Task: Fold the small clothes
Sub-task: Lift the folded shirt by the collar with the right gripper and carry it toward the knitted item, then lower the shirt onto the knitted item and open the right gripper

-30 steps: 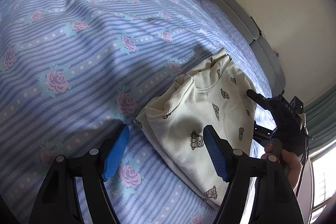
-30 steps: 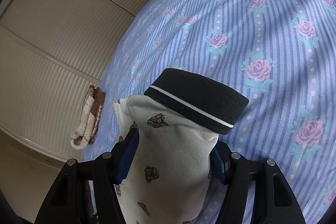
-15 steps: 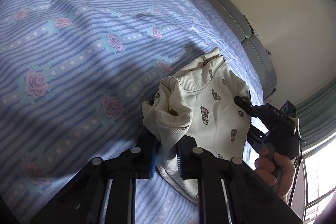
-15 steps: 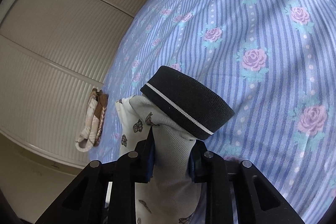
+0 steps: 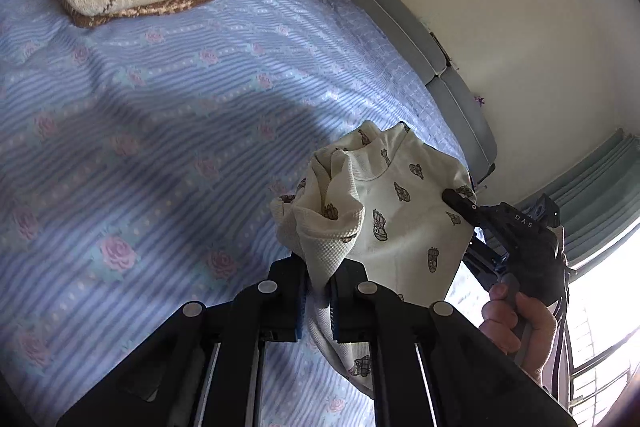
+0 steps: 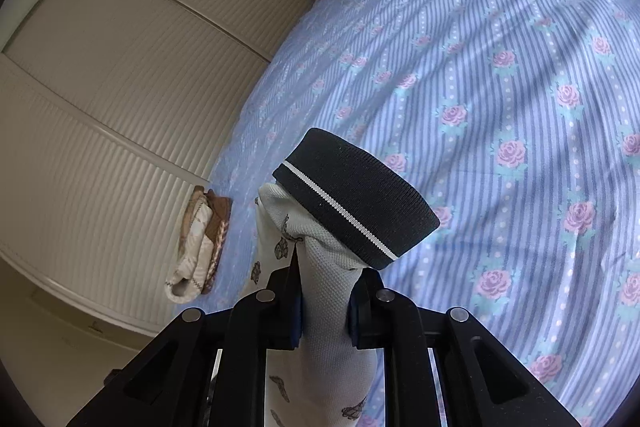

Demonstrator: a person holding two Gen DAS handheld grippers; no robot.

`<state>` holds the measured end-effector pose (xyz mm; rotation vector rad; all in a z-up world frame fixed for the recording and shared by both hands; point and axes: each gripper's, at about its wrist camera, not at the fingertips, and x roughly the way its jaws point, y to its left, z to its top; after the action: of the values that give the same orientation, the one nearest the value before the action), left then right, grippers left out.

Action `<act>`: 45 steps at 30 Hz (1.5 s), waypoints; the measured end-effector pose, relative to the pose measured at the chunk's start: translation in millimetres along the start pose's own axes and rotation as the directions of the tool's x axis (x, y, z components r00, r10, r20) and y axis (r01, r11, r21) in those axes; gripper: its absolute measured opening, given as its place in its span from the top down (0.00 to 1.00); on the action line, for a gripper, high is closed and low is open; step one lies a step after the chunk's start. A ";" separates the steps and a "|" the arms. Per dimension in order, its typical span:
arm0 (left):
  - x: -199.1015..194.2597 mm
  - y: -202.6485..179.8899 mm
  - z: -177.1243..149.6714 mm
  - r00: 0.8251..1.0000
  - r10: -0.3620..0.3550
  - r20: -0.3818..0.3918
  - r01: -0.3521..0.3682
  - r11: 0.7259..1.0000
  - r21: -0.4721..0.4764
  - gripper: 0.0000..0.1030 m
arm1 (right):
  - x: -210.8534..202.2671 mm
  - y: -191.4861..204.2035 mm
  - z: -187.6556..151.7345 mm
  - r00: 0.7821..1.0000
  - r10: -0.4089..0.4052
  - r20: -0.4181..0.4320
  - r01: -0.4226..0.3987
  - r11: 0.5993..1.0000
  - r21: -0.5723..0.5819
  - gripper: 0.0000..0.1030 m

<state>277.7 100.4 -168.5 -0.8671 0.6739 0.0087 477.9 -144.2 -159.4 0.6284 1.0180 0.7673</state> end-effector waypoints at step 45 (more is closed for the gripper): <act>-85.2 247.0 272.6 0.958 0.268 0.102 -0.262 0.963 -0.063 0.46 | 351.3 275.7 18.4 0.983 -0.108 -0.152 0.071 0.970 -0.233 0.40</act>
<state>291.0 477.8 -170.5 -0.8115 0.6845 0.3133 532.6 297.5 -118.3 0.3244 1.0821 0.8512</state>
